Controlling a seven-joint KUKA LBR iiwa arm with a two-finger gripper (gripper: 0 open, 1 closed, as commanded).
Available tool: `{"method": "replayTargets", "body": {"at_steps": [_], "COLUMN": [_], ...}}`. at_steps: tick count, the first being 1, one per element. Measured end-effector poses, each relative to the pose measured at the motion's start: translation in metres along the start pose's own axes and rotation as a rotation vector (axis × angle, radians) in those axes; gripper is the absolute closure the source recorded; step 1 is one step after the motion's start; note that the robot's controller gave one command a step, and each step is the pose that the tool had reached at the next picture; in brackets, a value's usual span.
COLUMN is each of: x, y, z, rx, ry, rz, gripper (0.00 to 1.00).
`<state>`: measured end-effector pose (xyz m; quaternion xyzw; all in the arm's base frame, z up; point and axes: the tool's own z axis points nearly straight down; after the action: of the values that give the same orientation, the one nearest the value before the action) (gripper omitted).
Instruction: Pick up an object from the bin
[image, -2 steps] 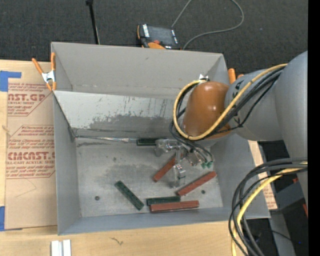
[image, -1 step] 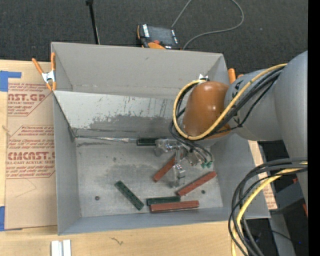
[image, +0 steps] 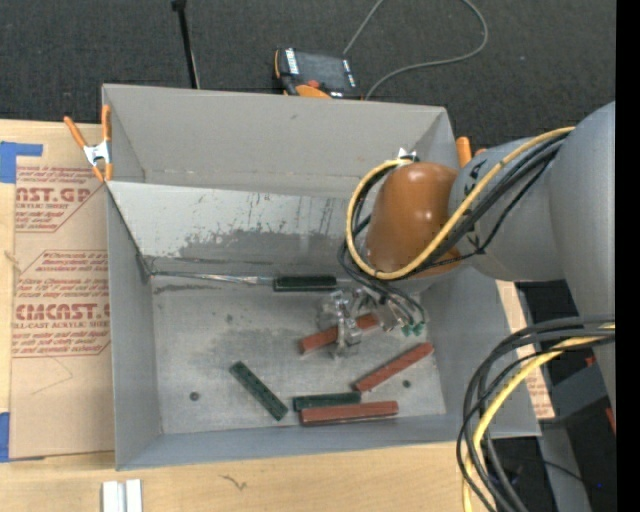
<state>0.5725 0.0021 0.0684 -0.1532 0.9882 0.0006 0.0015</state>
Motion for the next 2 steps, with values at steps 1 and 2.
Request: {"method": "replayTargets", "body": {"at_steps": [1, 2], "x": [-0.001, -0.002], "y": [0.000, 0.001], "z": [-0.013, -0.053], "rx": [0.000, 0.002], "ry": [0.000, -0.002], "rz": [0.000, 0.000], "gripper": [1.00, 1.00]}}
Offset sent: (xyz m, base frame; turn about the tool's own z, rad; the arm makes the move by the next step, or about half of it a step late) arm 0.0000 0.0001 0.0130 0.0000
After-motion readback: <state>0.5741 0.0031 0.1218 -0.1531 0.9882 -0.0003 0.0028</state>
